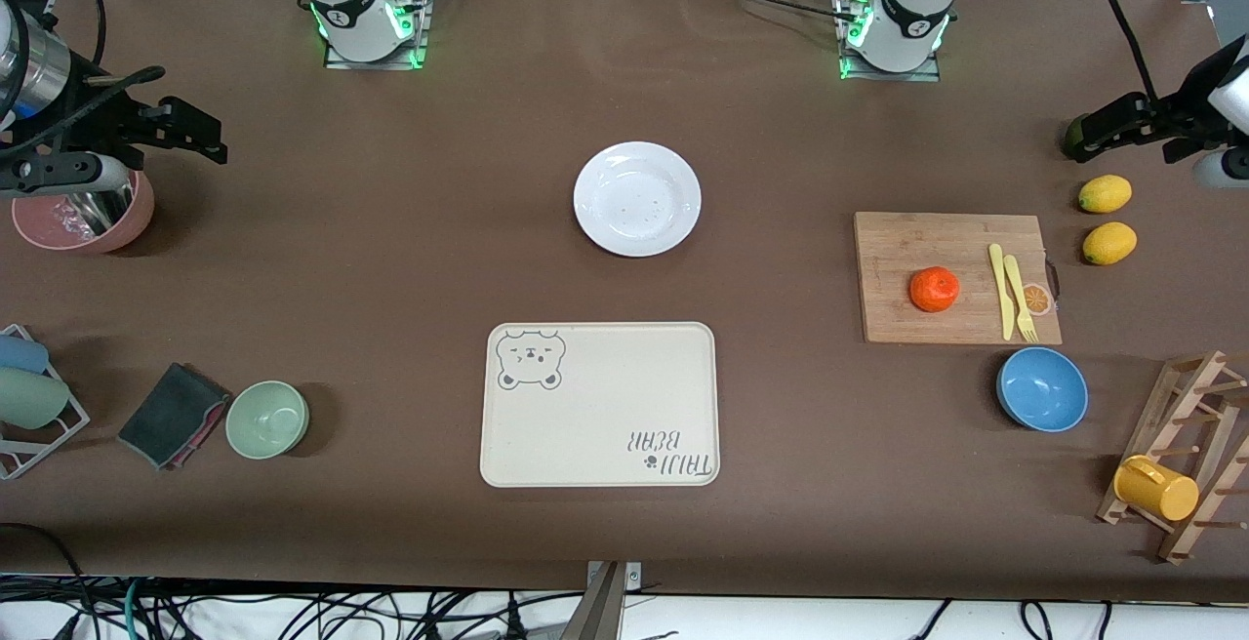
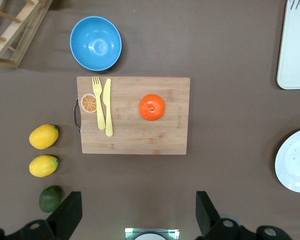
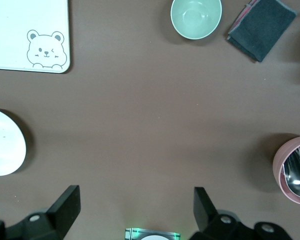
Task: Place orange and plate with both arms
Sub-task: 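Reach the left gripper down to the orange on the cutting board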
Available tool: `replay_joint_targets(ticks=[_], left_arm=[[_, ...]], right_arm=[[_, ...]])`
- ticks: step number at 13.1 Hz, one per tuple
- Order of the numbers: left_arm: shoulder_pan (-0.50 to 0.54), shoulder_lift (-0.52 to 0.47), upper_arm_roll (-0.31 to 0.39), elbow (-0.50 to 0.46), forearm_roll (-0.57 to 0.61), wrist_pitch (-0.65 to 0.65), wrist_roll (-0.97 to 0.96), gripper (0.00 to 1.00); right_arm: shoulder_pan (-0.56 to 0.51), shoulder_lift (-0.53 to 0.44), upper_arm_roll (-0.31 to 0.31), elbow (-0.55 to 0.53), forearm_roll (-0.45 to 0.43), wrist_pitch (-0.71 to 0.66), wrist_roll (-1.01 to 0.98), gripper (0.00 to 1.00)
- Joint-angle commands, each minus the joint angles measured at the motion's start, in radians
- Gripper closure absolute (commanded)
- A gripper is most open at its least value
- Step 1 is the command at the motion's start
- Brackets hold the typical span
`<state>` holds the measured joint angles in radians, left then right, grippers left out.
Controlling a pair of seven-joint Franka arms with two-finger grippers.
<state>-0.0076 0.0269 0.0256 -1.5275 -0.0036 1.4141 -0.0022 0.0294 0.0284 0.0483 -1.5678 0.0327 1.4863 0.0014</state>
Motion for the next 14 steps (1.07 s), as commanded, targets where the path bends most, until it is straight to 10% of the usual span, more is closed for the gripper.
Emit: replay_joint_targets(ticks=[1, 14], left_arm=[[0.038, 0.020, 0.001, -0.031, -0.009, 0.016, 0.022, 0.00], [0.021, 0.109, -0.007, -0.585, -0.029, 0.747, -0.021, 0.00]], right_arm=[[-0.002, 0.010, 0.001, 0.025, 0.013, -0.006, 0.011, 0.00], [-0.006, 0.010, -0.005, 0.019, 0.013, -0.018, 0.011, 0.00]])
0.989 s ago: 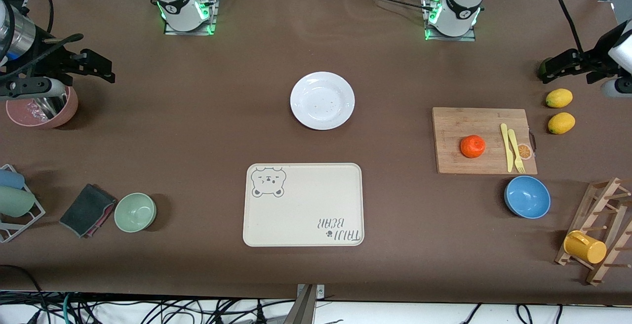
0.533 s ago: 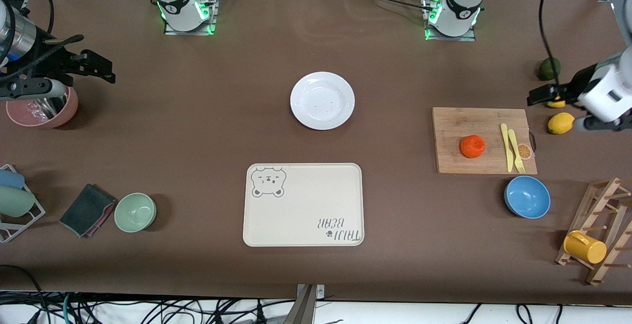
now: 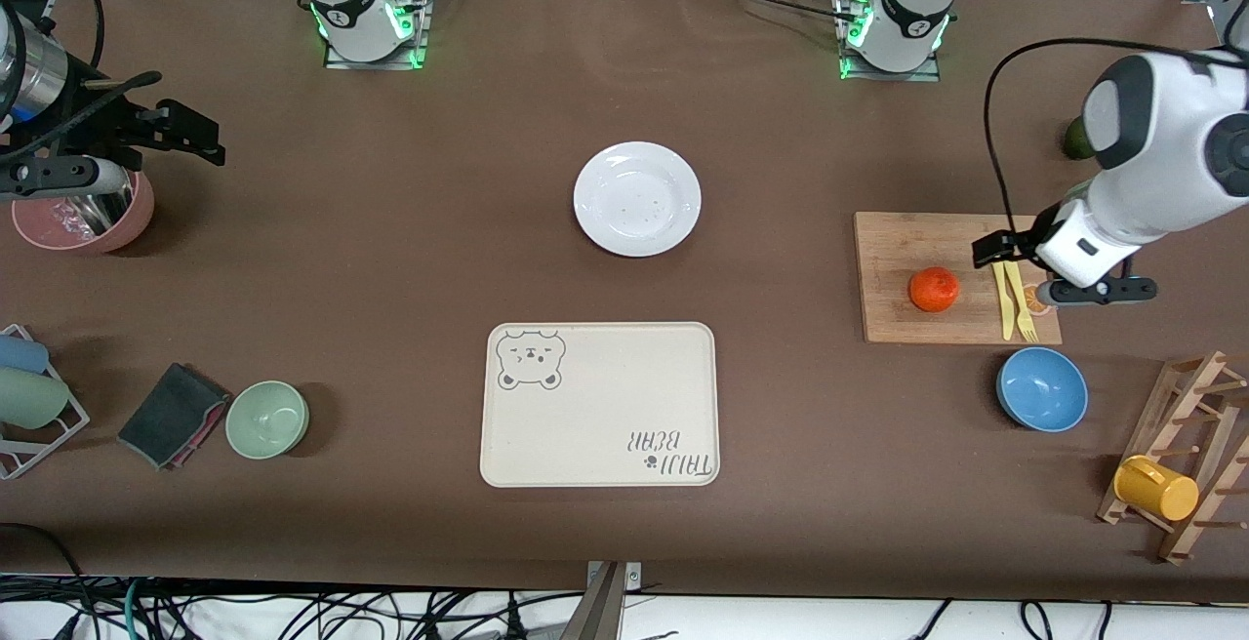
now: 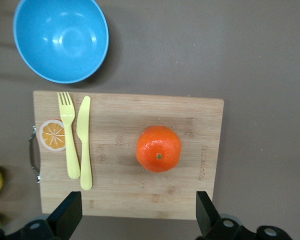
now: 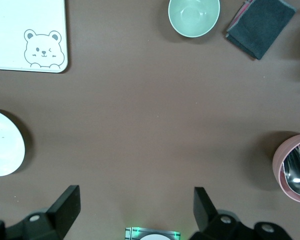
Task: Place orange and plate with both arms
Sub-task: 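Reach the left gripper down to the orange on the cutting board, then close the left gripper around the orange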
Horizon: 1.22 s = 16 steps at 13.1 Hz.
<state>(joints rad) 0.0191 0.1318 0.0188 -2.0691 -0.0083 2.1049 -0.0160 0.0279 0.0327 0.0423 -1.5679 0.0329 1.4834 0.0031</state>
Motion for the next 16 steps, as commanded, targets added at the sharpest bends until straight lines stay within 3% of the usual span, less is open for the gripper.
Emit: replay_joint_targets(ticks=[1, 6, 14, 16], left_arm=[[-0.011, 0.034, 0.000, -0.046, -0.053, 0.075, -0.007, 0.00], [-0.034, 0.146, 0.001, -0.106, -0.088, 0.271, -0.004, 0.00], [-0.034, 0.239, 0.003, -0.114, -0.090, 0.391, 0.008, 0.00], [-0.034, 0.246, 0.004, -0.114, -0.090, 0.391, 0.008, 0.31]], right_arm=[[-0.005, 0.006, 0.001, 0.019, 0.013, -0.015, 0.009, 0.00], [-0.006, 0.006, 0.001, 0.017, 0.013, -0.017, 0.011, 0.00], [-0.009, 0.006, -0.005, 0.017, 0.013, -0.017, 0.008, 0.00], [-0.008, 0.006, -0.007, 0.017, 0.013, -0.017, 0.008, 0.00]])
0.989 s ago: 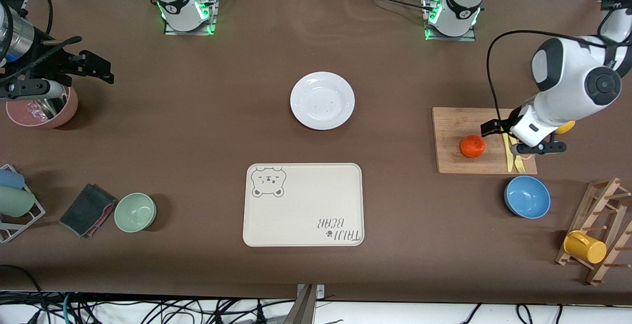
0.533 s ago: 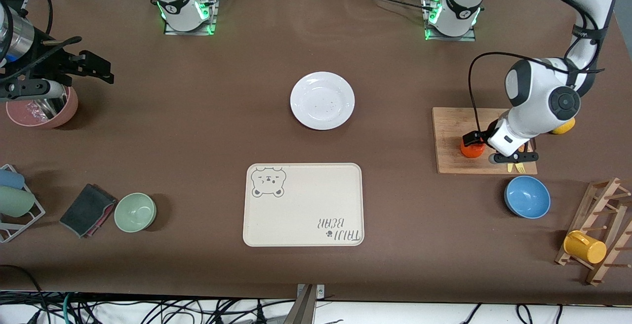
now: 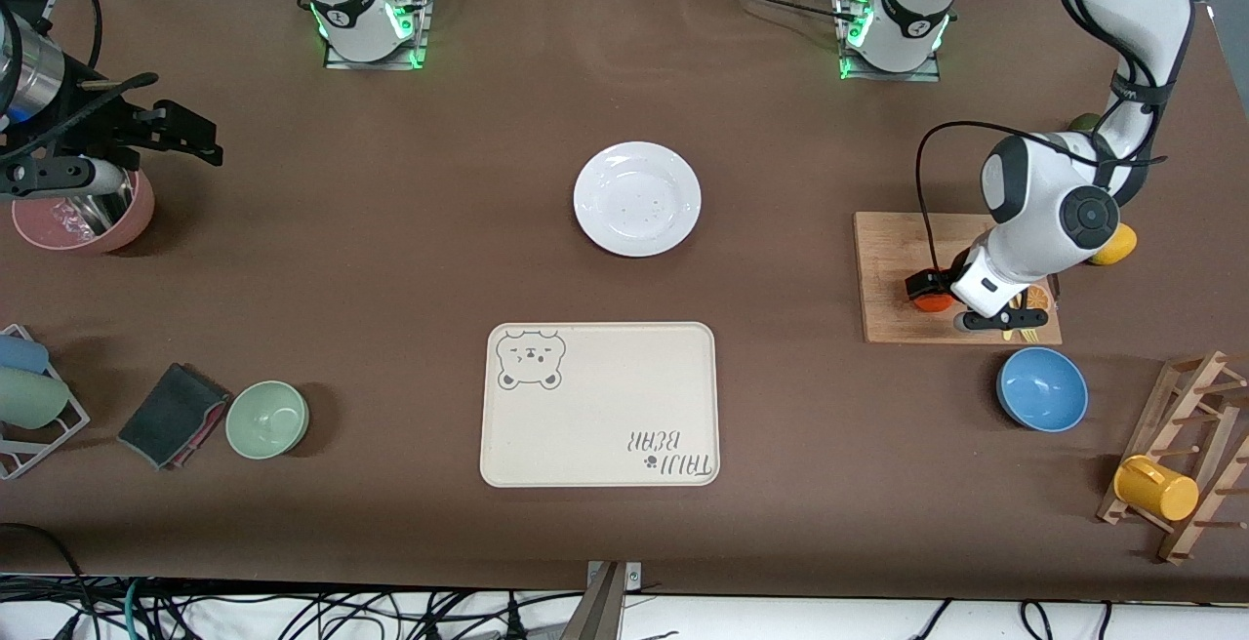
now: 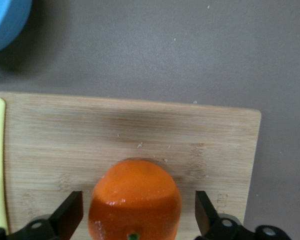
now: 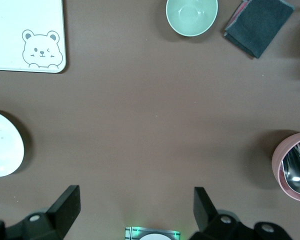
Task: Place orange and plate with both arms
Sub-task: 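Close the left gripper around the orange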
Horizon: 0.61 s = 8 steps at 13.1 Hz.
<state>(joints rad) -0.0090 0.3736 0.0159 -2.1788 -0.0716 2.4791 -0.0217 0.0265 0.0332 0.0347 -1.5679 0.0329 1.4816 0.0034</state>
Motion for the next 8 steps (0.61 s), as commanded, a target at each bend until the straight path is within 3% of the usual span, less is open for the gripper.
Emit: replay_joint_targets(ticks=[1, 4, 5, 8], left_arm=[[-0.005, 0.007, 0.009, -0.004, -0.028, 0.017, 0.014, 0.45], [-0.005, -0.018, 0.009, -0.004, -0.028, 0.000, 0.016, 0.93], [-0.005, -0.041, 0.009, -0.003, -0.028, -0.020, 0.014, 1.00], [-0.018, -0.099, -0.005, 0.011, -0.030, -0.078, 0.011, 1.00]], right_arm=[[-0.007, 0.005, 0.001, 0.017, 0.013, -0.015, 0.007, 0.00], [-0.007, 0.005, 0.001, 0.017, 0.013, -0.015, 0.007, 0.00], [-0.007, 0.005, 0.001, 0.017, 0.013, -0.014, 0.007, 0.00], [-0.007, 0.005, 0.001, 0.017, 0.013, -0.014, 0.007, 0.00]])
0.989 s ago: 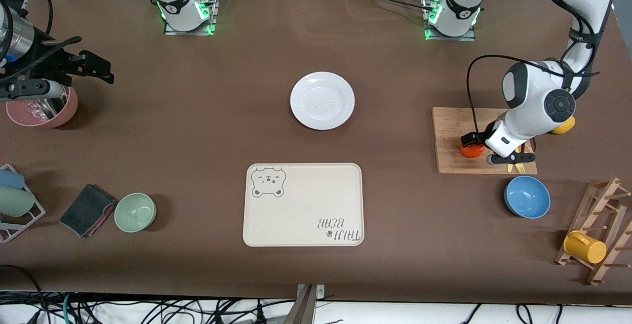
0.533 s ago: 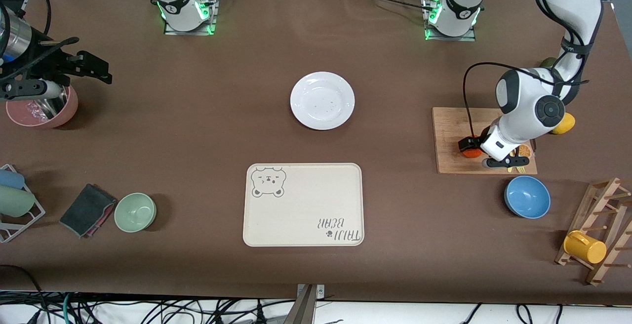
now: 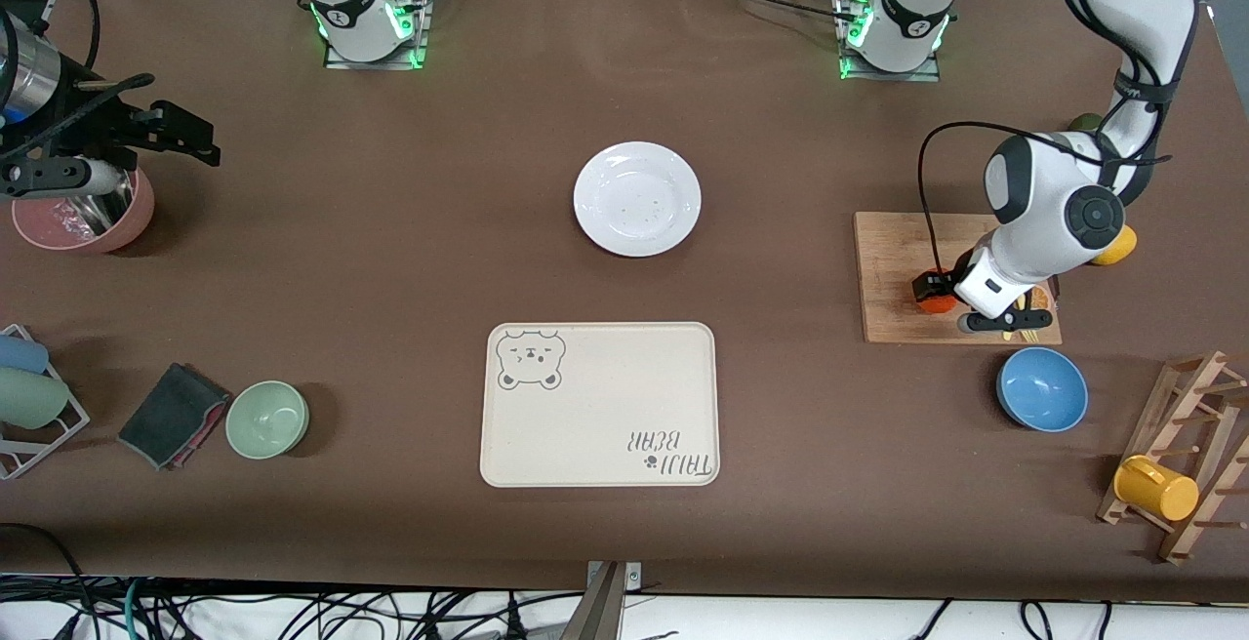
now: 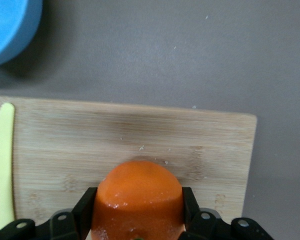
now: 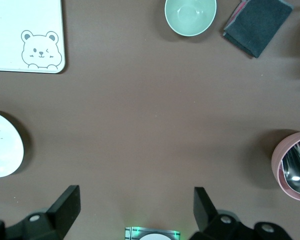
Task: Place orange and plate with both arms
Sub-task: 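Carry the orange with the left gripper over the white plate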
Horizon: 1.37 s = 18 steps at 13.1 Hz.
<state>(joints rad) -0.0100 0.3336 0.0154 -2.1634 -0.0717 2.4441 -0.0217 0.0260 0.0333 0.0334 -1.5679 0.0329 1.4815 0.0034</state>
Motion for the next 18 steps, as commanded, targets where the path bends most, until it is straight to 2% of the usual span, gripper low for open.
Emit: replay_joint_targets(ticks=[1, 2, 5, 9, 12, 14, 16, 18], left_arm=[[-0.024, -0.068, -0.034, -0.003, -0.028, -0.043, 0.014, 1.00], [-0.034, -0.080, -0.084, 0.007, -0.030, -0.043, -0.004, 1.00], [-0.085, -0.090, -0.159, 0.023, -0.077, -0.042, -0.093, 1.00], [-0.181, -0.053, -0.239, 0.062, -0.256, -0.031, -0.145, 1.00], [-0.214, -0.036, -0.291, 0.082, -0.260, -0.014, -0.340, 1.00], [-0.263, 0.008, -0.296, 0.099, -0.263, 0.002, -0.375, 1.00], [-0.307, 0.056, -0.340, 0.099, -0.258, 0.103, -0.479, 1.00], [-0.382, 0.087, -0.348, 0.099, -0.254, 0.162, -0.601, 1.00]], right_arm=[[-0.006, 0.005, 0.002, 0.017, 0.013, -0.013, 0.009, 0.00], [-0.006, 0.005, 0.002, 0.017, 0.013, -0.013, 0.009, 0.00], [-0.006, 0.005, 0.002, 0.017, 0.013, -0.015, 0.007, 0.00], [-0.006, 0.005, 0.002, 0.017, 0.013, -0.013, 0.009, 0.00], [-0.005, 0.005, 0.002, 0.017, 0.013, -0.013, 0.009, 0.00], [-0.006, 0.005, 0.002, 0.017, 0.013, -0.013, 0.009, 0.00], [-0.006, 0.005, 0.002, 0.017, 0.013, -0.013, 0.009, 0.00], [-0.006, 0.005, 0.002, 0.017, 0.013, -0.013, 0.009, 0.00]])
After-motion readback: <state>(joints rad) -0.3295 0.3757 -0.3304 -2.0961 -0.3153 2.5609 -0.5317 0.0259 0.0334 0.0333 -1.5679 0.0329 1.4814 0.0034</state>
